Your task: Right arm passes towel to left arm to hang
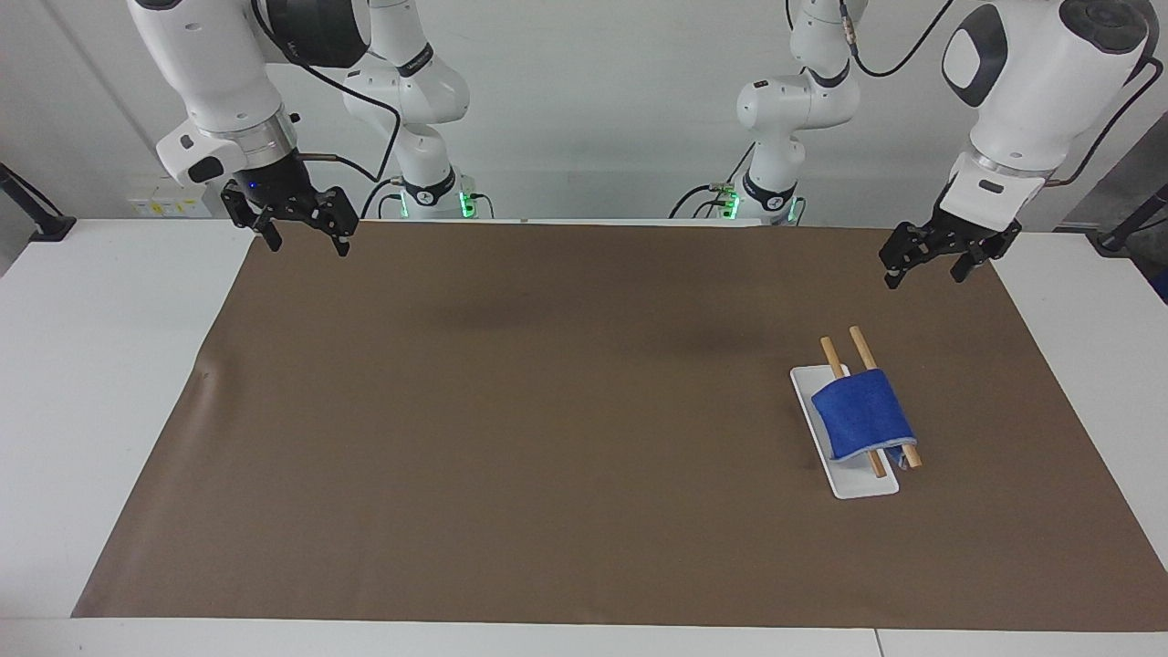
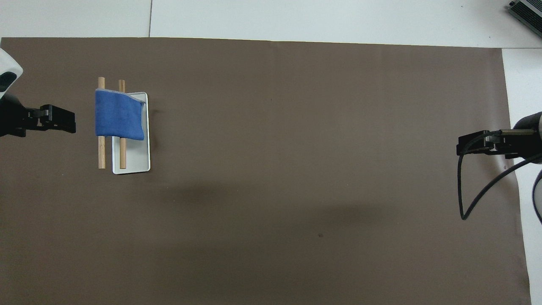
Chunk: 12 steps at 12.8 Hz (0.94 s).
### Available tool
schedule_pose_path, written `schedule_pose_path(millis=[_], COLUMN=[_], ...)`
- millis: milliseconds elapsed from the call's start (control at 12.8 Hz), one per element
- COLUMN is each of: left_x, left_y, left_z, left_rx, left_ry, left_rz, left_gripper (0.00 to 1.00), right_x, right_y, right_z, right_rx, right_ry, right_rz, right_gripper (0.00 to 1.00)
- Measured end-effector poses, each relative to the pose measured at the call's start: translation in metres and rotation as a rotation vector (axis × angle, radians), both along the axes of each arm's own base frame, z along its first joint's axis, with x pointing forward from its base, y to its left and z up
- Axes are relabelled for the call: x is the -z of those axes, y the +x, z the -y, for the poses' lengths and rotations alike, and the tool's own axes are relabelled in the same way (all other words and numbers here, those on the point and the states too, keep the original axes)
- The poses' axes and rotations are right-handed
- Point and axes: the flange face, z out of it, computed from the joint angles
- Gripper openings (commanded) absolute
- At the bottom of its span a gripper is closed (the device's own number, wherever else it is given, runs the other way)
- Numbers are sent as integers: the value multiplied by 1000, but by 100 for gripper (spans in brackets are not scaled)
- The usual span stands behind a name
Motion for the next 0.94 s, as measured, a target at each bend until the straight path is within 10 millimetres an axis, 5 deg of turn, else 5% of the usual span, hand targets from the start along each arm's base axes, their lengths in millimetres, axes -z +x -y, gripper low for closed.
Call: schedule_pose_path(millis=[939], left_x=[0], left_y=[0], left_z=[-2], left_rx=[-4], left_ry=[0], left_rz=[0], left_gripper=[100], right_x=[0], right_y=[0], right_z=[0], right_rx=[0], right_ry=[0], right_rz=[0], right_gripper=[100])
